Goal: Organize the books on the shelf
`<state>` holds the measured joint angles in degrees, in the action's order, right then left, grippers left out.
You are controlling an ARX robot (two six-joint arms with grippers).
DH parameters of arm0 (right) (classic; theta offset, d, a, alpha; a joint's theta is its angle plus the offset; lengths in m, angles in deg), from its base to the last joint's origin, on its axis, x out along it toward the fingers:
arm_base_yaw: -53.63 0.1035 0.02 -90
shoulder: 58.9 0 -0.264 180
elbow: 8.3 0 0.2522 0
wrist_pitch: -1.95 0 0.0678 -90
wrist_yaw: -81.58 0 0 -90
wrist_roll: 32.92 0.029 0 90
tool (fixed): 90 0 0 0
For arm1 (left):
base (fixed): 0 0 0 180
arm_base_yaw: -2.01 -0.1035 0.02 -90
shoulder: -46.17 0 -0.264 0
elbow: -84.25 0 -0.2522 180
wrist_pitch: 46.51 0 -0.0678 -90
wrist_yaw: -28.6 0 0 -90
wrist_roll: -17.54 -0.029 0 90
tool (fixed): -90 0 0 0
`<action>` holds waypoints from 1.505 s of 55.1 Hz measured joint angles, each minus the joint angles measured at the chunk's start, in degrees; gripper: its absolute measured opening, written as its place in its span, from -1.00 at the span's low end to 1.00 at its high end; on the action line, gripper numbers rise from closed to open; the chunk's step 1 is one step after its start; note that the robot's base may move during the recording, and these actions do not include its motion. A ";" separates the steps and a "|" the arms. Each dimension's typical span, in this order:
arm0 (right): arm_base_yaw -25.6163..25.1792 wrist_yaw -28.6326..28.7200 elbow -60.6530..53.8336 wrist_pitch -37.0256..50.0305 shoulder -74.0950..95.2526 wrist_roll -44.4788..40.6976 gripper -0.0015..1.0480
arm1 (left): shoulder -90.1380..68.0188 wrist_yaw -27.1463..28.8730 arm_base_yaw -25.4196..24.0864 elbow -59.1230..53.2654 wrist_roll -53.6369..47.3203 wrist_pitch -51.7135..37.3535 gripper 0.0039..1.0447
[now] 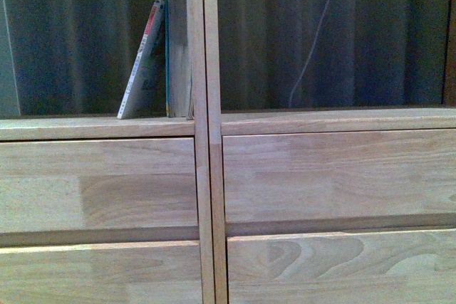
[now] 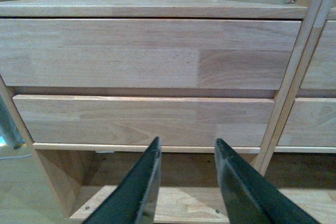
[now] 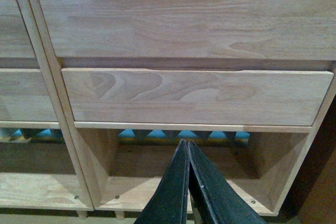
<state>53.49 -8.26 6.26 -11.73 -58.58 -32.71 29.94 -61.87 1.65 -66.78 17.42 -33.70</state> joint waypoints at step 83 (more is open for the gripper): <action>0.00 0.00 0.00 -0.04 0.00 -0.07 -0.04 | 15.93 0.48 0.22 -14.49 0.04 1.27 -0.24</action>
<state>53.49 -8.26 6.26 -11.77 -58.58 -32.78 45.88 -61.39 1.87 -81.27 17.47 -32.43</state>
